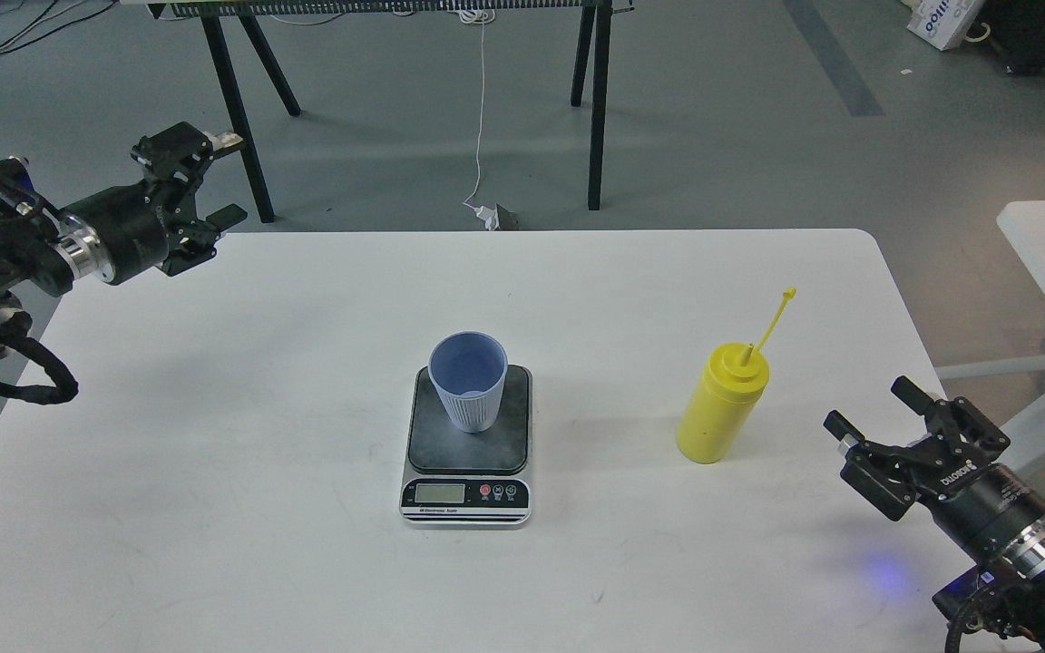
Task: Pour seasoning into cup on scale with both arms
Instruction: 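Lower the right gripper toward the base of the yellow bottle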
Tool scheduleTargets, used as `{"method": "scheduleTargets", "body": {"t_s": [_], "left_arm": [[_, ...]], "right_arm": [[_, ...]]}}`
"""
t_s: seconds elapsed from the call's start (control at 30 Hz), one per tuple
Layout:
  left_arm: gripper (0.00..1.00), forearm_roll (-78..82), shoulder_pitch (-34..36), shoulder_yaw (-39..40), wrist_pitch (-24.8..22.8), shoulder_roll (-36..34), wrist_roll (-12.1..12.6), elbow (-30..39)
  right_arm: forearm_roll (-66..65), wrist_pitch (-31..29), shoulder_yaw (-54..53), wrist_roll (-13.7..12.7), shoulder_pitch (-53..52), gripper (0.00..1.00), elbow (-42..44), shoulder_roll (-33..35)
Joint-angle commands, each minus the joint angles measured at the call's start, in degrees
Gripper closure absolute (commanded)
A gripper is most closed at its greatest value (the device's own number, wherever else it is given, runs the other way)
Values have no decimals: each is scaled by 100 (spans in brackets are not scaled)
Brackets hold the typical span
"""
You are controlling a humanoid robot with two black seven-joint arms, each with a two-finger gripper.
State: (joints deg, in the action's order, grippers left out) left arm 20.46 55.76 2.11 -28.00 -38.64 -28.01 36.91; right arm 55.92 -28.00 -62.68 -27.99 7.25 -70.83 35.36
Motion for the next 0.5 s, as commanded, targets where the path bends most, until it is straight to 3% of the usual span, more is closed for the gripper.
{"method": "scheduleTargets", "body": {"t_s": [0.0, 0.47], "left_arm": [[1, -7, -30, 0, 0, -21, 1, -8], [1, -7, -162, 0, 0, -12, 1, -8]], "right_arm": [[-221, 0, 115, -1, -30, 1, 253, -284], [-916, 0, 668, -1, -944, 1, 1598, -1409]]}}
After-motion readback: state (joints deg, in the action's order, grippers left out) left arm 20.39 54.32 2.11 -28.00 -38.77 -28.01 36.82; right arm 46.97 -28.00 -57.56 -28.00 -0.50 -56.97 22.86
